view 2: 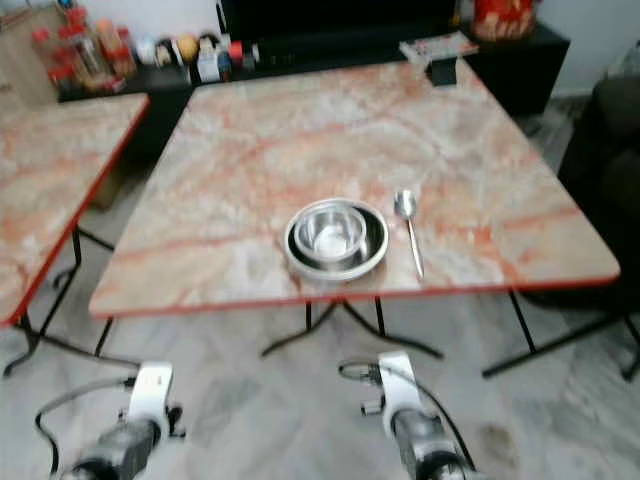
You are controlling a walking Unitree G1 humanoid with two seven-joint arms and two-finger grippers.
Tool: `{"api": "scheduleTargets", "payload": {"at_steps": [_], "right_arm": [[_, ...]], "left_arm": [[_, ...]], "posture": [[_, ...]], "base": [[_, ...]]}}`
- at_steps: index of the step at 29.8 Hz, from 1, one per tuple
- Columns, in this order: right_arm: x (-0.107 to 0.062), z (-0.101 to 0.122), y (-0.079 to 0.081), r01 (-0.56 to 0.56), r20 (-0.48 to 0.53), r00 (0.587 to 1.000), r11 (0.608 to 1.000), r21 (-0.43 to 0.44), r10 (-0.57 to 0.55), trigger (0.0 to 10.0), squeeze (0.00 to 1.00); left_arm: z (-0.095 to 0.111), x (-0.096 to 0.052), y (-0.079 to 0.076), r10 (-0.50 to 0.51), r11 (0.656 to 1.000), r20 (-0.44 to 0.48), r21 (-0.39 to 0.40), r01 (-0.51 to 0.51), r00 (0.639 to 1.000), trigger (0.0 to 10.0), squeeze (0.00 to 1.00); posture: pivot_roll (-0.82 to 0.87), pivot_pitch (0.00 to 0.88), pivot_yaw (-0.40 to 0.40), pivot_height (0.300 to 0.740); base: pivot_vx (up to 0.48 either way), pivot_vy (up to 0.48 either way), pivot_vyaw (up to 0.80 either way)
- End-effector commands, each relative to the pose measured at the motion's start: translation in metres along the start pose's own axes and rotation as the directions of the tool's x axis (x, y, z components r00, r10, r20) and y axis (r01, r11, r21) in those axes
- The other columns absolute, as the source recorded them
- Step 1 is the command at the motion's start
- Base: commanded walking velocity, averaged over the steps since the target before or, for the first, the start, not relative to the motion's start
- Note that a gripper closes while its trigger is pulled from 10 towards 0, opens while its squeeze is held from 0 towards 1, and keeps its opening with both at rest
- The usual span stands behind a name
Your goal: Setting the table
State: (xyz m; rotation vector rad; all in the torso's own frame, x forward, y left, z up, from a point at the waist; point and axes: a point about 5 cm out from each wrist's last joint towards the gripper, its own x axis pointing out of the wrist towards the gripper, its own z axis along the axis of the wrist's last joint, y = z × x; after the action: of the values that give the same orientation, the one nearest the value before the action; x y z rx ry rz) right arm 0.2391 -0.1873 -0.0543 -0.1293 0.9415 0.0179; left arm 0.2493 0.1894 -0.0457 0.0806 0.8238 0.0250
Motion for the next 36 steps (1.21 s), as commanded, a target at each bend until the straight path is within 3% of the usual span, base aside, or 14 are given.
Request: {"api": "scheduleTargets", "payload": {"at_steps": [1,11,16,17,18,20,21,25,26,30,31,34,36], "right_arm": [[0.0,0.0,0.003,-0.005,-0.004,1.0,1.0,0.004,0.005,10.0,0.0],[0.0,0.0,0.002,-0.002,-0.014,1.0,1.0,-0.012,0.002,10.0,0.0],[0.0,-0.003,-0.002,0.068,-0.052,0.996,0.998,-0.01,-0.068,10.0,0.0],[0.0,-0.004,-0.004,0.115,-0.066,0.991,0.993,0.004,-0.114,10.0,0.0],[-0.001,-0.008,-0.006,0.192,-0.095,0.978,0.978,0.081,-0.185,10.0,0.0],[-0.001,-0.009,-0.006,0.206,-0.101,0.976,0.973,0.104,-0.195,10.0,0.0],[-0.001,-0.011,-0.005,0.249,-0.118,0.966,0.952,0.18,-0.23,10.0,0.0],[-0.003,-0.015,-0.005,0.326,-0.156,0.943,0.91,0.258,-0.293,10.0,0.0],[-0.003,-0.017,-0.005,0.379,-0.188,0.924,0.872,0.311,-0.334,10.0,0.0],[-0.005,-0.018,-0.005,0.435,-0.21,0.9,0.828,0.354,-0.383,10.0,0.0],[-0.006,-0.018,-0.005,0.474,-0.21,0.88,0.788,0.393,-0.425,10.0,0.0],[-0.008,-0.017,-0.007,0.53,-0.191,0.843,0.714,0.457,-0.503,10.0,0.0],[-0.009,-0.016,-0.008,0.554,-0.184,0.825,0.699,0.453,-0.535,10.0,0.0]], "left_arm": [[-0.005,-0.001,0.007,0.009,1.0,-0.019,0.018,-0.008,1.0,10.0,0.0],[-0.005,-0.001,0.006,0.002,1.0,-0.016,0.008,-0.001,1.0,10.0,0.0],[-0.005,-0.001,0.005,-0.003,1.0,-0.016,0.006,0.003,1.0,10.0,0.0],[-0.005,-0.001,0.005,-0.003,1.0,-0.016,0.006,0.004,1.0,10.0,0.0],[-0.005,-0.001,0.005,-0.004,1.0,-0.015,0.006,0.004,1.0,10.0,0.0],[-0.005,-0.001,0.005,-0.004,1.0,-0.015,0.006,0.004,1.0,10.0,0.0],[-0.005,-0.001,0.005,-0.006,1.0,-0.015,0.007,0.006,1.0,10.0,0.0],[-0.005,-0.001,0.005,-0.01,1.0,-0.015,0.009,0.011,1.0,10.0,0.0],[-0.005,-0.001,0.004,-0.013,1.0,-0.015,0.012,0.013,1.0,10.0,0.0],[-0.005,-0.001,0.004,-0.016,1.0,-0.015,0.014,0.016,1.0,10.0,0.0],[-0.005,-0.001,0.004,-0.016,1.0,-0.014,0.013,0.016,1.0,10.0,0.0],[-0.005,-0.001,0.004,-0.016,1.0,-0.012,0.013,0.016,1.0,10.0,0.0],[-0.004,-0.001,0.004,-0.017,1.0,-0.011,0.014,0.017,1.0,10.0,0.0]], "posture": [[-0.05,0.034,0.107,0.74],[-0.05,0.04,0.108,0.74],[-0.06,0.05,0.109,0.74],[-0.06,0.05,0.109,0.74],[-0.08,0.055,0.107,0.74],[-0.08,0.055,0.107,0.74],[-0.08,0.055,0.107,0.74],[-0.09,0.062,0.105,0.74],[-0.11,0.067,0.105,0.74],[-0.11,0.067,0.105,0.74],[-0.1,0.067,0.102,0.74],[-0.1,0.069,0.102,0.74],[-0.1,0.069,0.102,0.74]], "base": [[0.0,0.0,0.0],[0.0,0.0,0.0],[0.0,0.0,0.0],[0.0,0.0,0.0],[0.0,0.0,0.0],[0.0,0.0,0.0],[0.0,0.0,0.0],[0.0,0.0,0.0],[0.0,0.0,0.0],[0.0,0.0,0.0],[0.0,0.0,0.0],[0.0,0.0,0.0],[0.0,0.0,0.0]]}}
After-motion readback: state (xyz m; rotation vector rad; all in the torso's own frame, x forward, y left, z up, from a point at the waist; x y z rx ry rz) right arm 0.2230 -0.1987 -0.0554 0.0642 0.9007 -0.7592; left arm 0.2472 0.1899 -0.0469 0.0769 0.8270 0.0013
